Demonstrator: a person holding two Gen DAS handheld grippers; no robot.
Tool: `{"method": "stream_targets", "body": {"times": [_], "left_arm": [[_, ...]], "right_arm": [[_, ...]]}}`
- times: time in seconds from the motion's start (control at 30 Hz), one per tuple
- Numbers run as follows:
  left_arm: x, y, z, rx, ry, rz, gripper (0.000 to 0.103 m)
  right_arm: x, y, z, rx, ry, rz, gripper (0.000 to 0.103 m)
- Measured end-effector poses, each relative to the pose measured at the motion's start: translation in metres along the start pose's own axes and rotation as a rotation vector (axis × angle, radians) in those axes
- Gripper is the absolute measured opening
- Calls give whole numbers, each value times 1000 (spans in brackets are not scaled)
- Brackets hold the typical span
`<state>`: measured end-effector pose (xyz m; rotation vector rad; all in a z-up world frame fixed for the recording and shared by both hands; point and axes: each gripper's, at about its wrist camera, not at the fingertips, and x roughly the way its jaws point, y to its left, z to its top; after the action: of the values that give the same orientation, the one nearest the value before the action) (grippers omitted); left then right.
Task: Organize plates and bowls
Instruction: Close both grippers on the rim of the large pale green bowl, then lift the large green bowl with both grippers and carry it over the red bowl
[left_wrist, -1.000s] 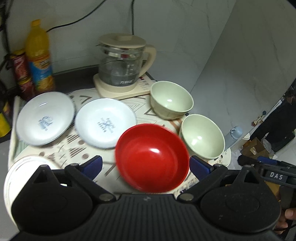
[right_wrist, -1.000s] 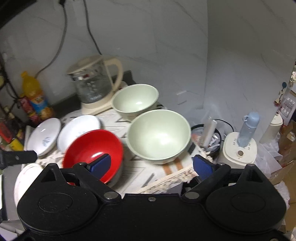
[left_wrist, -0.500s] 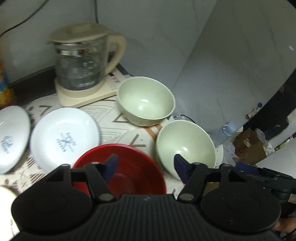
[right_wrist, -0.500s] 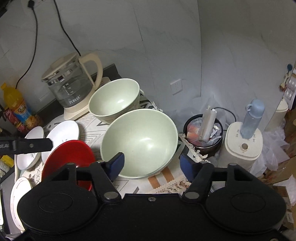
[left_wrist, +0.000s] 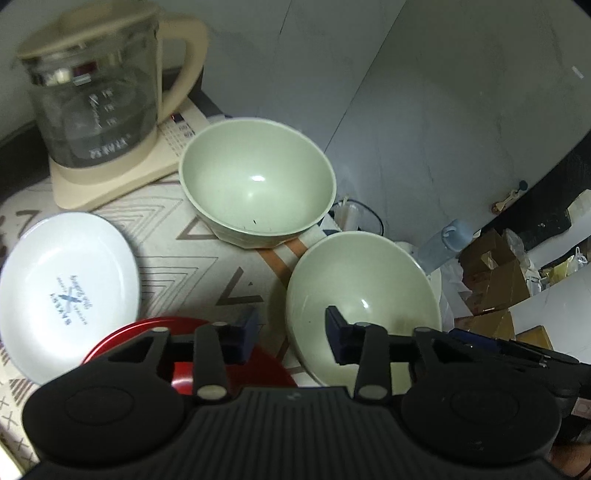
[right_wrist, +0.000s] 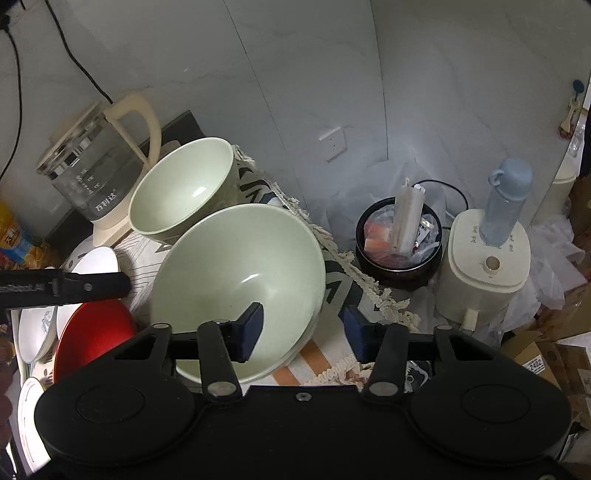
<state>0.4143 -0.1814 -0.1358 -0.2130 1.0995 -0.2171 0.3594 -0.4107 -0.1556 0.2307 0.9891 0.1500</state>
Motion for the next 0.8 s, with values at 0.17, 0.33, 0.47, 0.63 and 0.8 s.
{"method": "stream_targets", "body": {"times": [0.17, 0.33, 0.47, 0.63, 0.8], "left_arm": [[23, 1, 9, -3, 42, -19, 23], [42, 1, 13, -1, 82, -27, 14], [55, 3, 14, -14, 102, -18, 7], [60, 7, 14, -38, 110, -15, 3], [51, 6, 10, -41, 90, -19, 3]], "right_arm": [[15, -3, 5, 7, 38, -4, 29], [23, -3, 8, -2, 56, -10, 22], [32, -5, 8, 20, 89, -25, 12], [33, -7, 8, 37, 75, -31, 11], [27, -6, 10, 23, 57, -24, 11]]}}
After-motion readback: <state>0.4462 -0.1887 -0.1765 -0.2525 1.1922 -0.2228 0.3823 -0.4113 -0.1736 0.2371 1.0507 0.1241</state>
